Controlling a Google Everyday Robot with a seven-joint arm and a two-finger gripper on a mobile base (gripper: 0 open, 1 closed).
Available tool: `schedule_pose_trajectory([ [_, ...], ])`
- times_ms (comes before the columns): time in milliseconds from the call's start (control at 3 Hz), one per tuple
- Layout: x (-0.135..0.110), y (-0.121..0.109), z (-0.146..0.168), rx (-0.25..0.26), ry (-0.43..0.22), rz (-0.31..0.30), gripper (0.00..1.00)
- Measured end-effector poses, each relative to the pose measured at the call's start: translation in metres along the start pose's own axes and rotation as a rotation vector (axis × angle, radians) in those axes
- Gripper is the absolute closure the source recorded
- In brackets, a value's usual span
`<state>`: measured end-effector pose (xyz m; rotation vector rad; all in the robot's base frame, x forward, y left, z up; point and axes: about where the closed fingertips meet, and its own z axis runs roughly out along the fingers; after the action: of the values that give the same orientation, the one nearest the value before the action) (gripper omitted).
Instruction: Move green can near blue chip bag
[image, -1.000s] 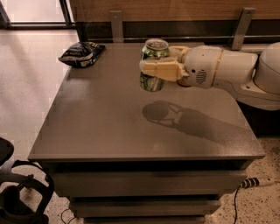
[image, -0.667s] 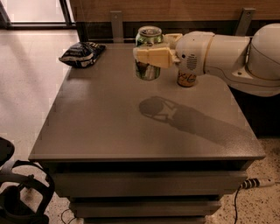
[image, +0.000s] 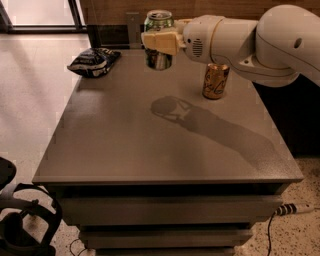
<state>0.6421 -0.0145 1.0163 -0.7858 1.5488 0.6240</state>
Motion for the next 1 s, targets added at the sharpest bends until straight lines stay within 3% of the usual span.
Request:
schedule_pose_trajectory([
  [333, -0.0086, -0.0122, 0.0635, 0.039, -0.065, -0.003, 1.00],
  [1000, -0.0102, -0.0107, 0.0726, 0.042, -0.050, -0.017, 1.00],
])
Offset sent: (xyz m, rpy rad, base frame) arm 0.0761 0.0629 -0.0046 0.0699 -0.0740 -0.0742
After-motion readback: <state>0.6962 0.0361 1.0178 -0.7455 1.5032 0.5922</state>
